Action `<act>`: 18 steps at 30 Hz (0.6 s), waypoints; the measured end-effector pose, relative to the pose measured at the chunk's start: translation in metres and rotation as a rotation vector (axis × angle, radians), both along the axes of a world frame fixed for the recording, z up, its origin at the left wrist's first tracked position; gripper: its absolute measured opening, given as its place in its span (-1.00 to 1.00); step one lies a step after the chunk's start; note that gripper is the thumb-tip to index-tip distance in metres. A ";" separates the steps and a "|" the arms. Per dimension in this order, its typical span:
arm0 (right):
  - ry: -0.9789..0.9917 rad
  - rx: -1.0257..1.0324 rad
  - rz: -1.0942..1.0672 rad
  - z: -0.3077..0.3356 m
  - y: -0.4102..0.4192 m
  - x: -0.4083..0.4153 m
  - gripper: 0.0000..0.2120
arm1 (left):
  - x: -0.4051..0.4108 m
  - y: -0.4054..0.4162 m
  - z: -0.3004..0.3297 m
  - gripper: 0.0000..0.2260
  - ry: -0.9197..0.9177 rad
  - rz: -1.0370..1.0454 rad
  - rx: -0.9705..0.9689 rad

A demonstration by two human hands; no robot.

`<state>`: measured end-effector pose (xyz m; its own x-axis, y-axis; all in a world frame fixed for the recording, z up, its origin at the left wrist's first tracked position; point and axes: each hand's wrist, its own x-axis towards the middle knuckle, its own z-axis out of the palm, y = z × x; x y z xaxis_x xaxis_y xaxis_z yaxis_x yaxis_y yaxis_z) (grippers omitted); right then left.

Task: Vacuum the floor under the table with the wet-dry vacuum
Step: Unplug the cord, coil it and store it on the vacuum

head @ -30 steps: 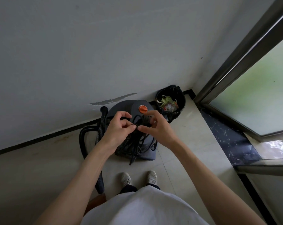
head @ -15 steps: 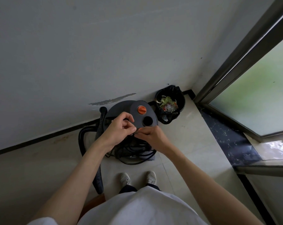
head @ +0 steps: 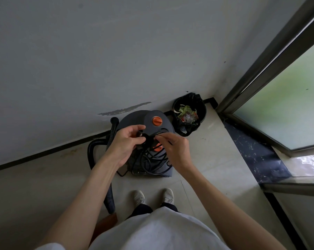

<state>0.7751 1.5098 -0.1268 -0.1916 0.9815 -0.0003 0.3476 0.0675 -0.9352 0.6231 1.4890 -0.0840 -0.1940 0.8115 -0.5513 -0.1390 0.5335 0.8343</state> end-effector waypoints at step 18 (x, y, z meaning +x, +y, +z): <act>0.362 -0.296 -0.083 0.007 -0.011 0.009 -0.78 | -0.022 -0.008 0.000 -0.84 0.112 -0.003 -0.257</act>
<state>0.7837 1.4984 -0.1199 -0.1523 0.9611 -0.2302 -0.0108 -0.2345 -0.9720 0.6008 1.4805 -0.0838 -0.2629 0.6486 -0.7143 -0.0515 0.7299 0.6816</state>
